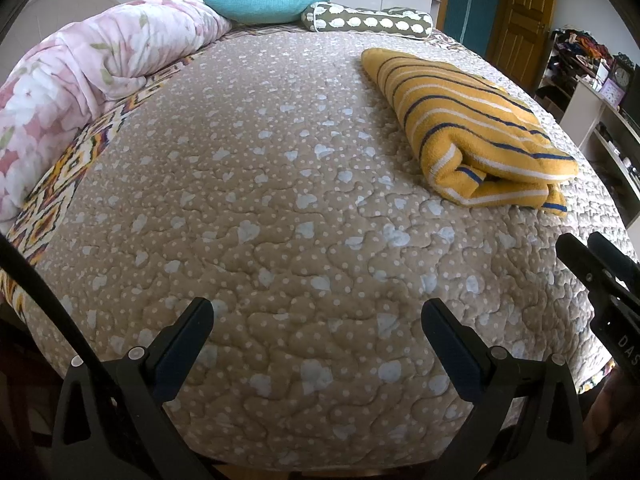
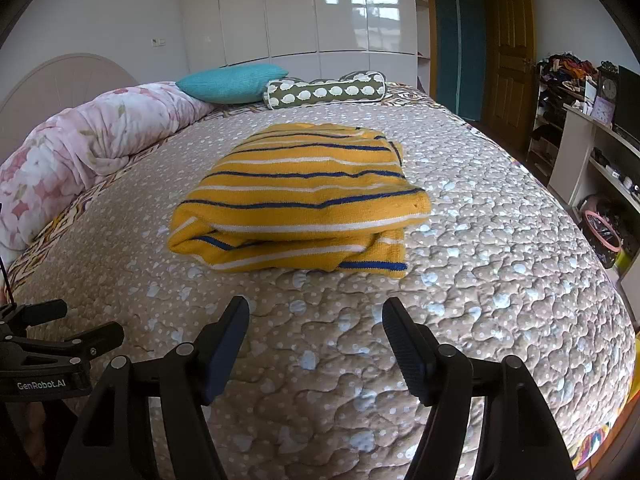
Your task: Fold small clothes
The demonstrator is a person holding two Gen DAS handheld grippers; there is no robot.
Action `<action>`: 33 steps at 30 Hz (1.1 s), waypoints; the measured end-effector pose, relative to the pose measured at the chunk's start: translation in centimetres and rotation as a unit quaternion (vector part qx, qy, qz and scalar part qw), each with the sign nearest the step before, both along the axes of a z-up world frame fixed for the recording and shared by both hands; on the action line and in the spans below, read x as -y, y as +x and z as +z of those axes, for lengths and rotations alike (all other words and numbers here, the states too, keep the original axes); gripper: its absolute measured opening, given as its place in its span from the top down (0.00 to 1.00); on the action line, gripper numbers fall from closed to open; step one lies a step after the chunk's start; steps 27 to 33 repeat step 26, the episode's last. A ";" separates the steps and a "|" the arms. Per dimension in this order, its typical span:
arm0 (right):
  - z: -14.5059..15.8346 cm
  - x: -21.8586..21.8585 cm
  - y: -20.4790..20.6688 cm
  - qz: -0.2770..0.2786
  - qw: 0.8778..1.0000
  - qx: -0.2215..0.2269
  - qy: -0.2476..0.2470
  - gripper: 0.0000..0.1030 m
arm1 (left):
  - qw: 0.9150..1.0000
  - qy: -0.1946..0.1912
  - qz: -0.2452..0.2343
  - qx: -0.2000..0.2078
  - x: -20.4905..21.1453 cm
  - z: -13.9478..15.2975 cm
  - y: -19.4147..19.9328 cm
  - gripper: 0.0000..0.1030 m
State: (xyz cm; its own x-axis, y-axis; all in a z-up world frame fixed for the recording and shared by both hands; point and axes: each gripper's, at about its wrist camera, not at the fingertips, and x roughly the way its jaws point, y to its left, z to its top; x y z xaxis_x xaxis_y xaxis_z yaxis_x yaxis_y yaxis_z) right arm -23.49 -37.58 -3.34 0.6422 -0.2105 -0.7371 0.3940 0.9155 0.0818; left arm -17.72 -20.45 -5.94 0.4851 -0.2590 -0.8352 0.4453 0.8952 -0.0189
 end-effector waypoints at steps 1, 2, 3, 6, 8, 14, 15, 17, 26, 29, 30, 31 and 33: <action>0.0 0.0 0.0 0.000 1.000 -0.001 0.000 0.29 | 1.000 0.000 0.000 -0.001 0.0 -0.1 0.0 0.00; 0.0 0.0 0.0 0.000 1.000 -0.001 0.001 0.29 | 1.000 0.000 0.000 -0.001 0.0 -0.1 0.0 0.00; -0.1 0.0 0.0 0.000 1.000 -0.001 0.001 0.29 | 1.000 0.000 0.000 -0.002 0.0 -0.1 0.0 0.00; -0.1 0.0 0.0 0.000 1.000 -0.001 0.001 0.28 | 1.000 0.000 -0.001 -0.003 0.0 -0.2 0.0 0.00; -0.1 -0.1 0.0 0.000 1.000 -0.001 0.001 0.28 | 1.000 -0.001 -0.001 -0.003 0.0 -0.1 0.0 0.00; -0.2 -0.2 0.1 0.002 1.000 -0.001 0.000 0.27 | 1.000 -0.002 -0.002 -0.005 0.1 -0.3 0.1 0.00; -0.1 -0.3 0.2 0.003 1.000 0.000 0.000 0.27 | 1.000 -0.002 -0.002 -0.005 0.1 -0.3 0.2 0.00; 0.0 -0.4 0.5 0.007 1.000 0.001 -0.004 0.27 | 1.000 -0.004 -0.003 -0.007 0.2 -0.3 0.5 0.00; 0.9 0.7 1.9 -0.002 1.000 0.008 -0.001 0.27 | 0.999 -0.032 -0.006 -0.030 0.0 -0.2 3.6 0.01; 0.9 0.7 1.9 -0.002 1.000 0.008 -0.001 0.27 | 0.999 -0.032 -0.006 -0.030 0.0 -0.2 3.6 0.01; 0.9 0.7 1.9 -0.002 1.000 0.008 -0.001 0.27 | 0.999 -0.032 -0.006 -0.030 0.0 -0.2 3.6 0.01; 0.9 0.7 1.9 -0.002 1.000 0.008 -0.001 0.27 | 0.999 -0.032 -0.006 -0.030 0.0 -0.2 3.6 0.01; 0.9 0.7 1.9 -0.002 1.000 0.008 -0.001 0.27 | 0.999 -0.032 -0.006 -0.030 0.0 -0.2 3.6 0.01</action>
